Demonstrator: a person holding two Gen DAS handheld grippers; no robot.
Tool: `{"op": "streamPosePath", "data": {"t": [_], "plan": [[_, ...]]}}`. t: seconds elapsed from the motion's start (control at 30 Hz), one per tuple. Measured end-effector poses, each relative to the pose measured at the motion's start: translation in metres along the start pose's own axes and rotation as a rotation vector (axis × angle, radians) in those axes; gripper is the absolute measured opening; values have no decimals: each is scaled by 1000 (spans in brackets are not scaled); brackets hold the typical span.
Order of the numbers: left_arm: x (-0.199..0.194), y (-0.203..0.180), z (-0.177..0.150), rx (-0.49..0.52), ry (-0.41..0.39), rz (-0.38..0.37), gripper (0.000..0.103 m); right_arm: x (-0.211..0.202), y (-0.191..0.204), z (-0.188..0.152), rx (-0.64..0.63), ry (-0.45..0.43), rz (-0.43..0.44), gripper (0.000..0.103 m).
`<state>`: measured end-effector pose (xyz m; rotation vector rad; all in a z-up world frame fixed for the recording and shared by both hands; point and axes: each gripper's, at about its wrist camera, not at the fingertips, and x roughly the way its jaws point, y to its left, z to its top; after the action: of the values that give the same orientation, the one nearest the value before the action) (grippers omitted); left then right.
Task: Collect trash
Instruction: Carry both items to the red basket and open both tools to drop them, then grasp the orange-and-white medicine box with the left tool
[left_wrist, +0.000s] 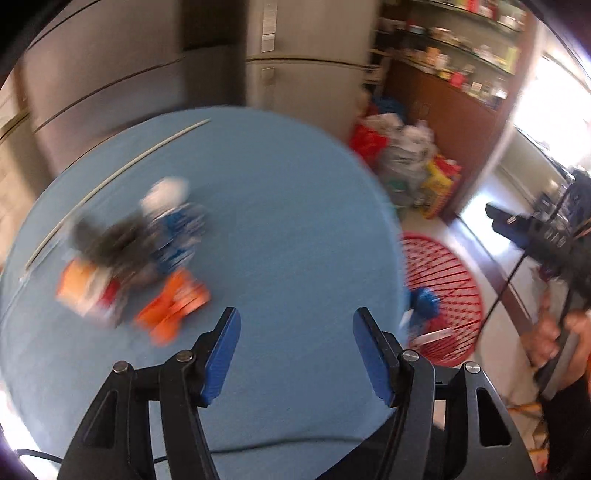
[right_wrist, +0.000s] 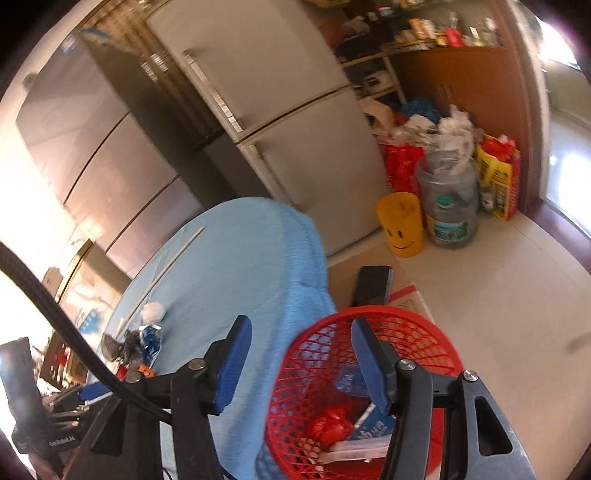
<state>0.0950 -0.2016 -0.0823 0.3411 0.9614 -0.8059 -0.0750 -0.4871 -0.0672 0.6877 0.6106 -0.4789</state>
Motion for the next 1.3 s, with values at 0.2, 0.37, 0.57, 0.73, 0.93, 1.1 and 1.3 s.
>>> {"op": "streamPosePath", "data": {"t": [0.2,0.37,0.57,0.73,0.93,1.1,1.3], "plan": [[-22,88,-46,-201,22,162,64,24,42,-2,-65,43,59,60],[-37,136,-63,-333,3,237,64,50,80,-12,-111,110,120,60],[-44,160,-51,-405,-38,248,66,71,133,-29,-209,168,188,60],[-28,180,-24,-423,-54,246,67,83,152,-44,-247,209,198,60],[10,209,16,-515,-11,238,67,95,149,-46,-229,242,185,60],[39,228,39,-624,34,234,67,97,145,-42,-219,242,176,60],[61,223,52,-622,51,252,67,104,140,-39,-211,262,191,60]]}}
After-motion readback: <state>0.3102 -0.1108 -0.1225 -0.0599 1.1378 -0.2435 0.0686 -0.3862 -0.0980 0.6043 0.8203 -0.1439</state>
